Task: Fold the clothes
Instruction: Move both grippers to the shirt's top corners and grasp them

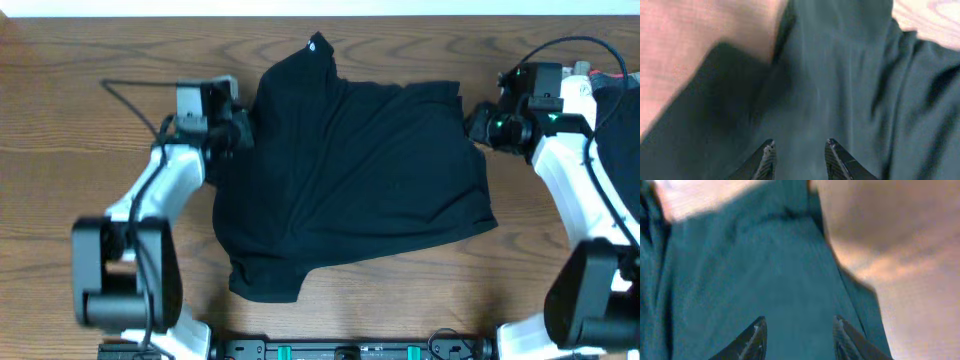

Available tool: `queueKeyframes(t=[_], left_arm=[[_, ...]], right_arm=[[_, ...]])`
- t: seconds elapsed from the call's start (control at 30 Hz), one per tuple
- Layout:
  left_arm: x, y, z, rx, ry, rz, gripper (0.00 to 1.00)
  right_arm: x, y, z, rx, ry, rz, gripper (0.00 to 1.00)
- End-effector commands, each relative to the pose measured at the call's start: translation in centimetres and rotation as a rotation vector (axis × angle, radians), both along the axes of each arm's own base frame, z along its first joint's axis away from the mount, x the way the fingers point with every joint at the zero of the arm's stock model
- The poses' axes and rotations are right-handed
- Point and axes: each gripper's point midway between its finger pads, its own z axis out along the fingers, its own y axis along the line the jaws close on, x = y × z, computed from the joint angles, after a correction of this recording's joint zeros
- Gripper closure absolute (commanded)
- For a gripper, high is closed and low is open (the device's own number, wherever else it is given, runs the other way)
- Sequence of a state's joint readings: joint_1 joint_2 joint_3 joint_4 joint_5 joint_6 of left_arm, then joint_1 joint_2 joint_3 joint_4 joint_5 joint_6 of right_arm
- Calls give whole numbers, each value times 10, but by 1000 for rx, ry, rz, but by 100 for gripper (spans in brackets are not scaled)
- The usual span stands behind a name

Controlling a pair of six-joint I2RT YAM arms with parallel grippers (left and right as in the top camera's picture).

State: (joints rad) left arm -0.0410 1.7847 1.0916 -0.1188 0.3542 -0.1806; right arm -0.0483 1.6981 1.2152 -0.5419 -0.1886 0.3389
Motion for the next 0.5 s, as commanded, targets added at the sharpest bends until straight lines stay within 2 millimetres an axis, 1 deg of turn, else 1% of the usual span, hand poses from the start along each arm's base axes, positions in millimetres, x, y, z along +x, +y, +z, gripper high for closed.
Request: queueKeyframes(t=[0.0, 0.1, 0.17, 0.23, 0.3, 0.37, 0.43, 0.47], left_arm=[[24, 0, -6, 30, -19, -40, 63], [30, 1, -17, 45, -5, -55, 62], [29, 1, -26, 57, 9, -69, 61], [26, 1, -35, 68, 29, -85, 61], [21, 1, -45, 83, 54, -107, 61], [15, 4, -59, 100, 98, -107, 61], [7, 11, -77, 136, 154, -98, 61], [4, 14, -84, 151, 177, -90, 62]], right_arm=[[13, 8, -27, 70, 22, 1, 60], [27, 18, -48, 125, 11, 35, 64], [34, 24, -63, 160, 10, 54, 69], [39, 27, -76, 180, 15, 56, 70], [42, 26, -88, 185, 30, 47, 71], [45, 24, -99, 175, 46, 40, 73], [44, 17, -112, 142, 72, 10, 76], [42, 10, -118, 114, 92, -21, 78]])
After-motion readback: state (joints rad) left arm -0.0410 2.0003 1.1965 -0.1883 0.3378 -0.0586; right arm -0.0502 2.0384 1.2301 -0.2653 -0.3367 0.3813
